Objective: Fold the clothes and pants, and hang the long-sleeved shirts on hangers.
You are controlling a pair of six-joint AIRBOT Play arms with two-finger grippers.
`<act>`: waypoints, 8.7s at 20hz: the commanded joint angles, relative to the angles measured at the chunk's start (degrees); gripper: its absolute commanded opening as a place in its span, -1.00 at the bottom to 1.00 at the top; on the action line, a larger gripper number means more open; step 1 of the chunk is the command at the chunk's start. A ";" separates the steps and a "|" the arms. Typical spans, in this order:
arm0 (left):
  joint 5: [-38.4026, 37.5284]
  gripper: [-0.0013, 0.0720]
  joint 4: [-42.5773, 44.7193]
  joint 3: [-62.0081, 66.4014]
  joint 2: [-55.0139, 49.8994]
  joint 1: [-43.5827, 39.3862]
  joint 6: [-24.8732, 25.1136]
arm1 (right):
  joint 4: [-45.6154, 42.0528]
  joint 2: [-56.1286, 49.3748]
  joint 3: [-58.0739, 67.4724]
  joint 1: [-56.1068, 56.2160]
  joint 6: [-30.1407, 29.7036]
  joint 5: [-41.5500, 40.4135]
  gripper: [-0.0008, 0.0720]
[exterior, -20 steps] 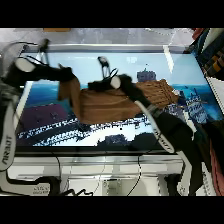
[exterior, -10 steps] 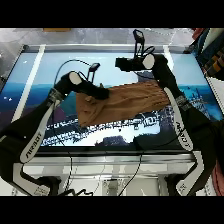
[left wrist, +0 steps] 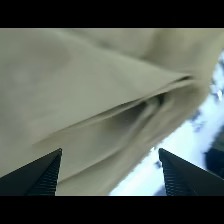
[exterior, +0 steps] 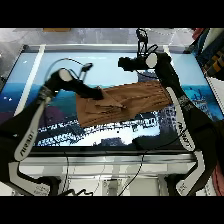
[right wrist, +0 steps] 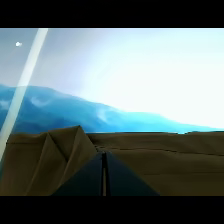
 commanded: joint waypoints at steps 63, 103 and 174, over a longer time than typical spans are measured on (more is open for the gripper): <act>-13.73 -0.94 6.93 8.31 14.84 11.15 -6.64 | 26.67 -17.88 -8.07 26.29 -5.90 -6.73 -0.92; 22.47 1.00 -7.85 8.24 -2.16 -9.84 -6.64 | 27.28 -2.01 -27.82 -20.61 -35.12 10.32 0.92; 15.39 -0.64 4.92 8.17 23.39 2.75 -6.62 | -15.67 36.09 -12.79 -109.22 4.59 50.27 0.92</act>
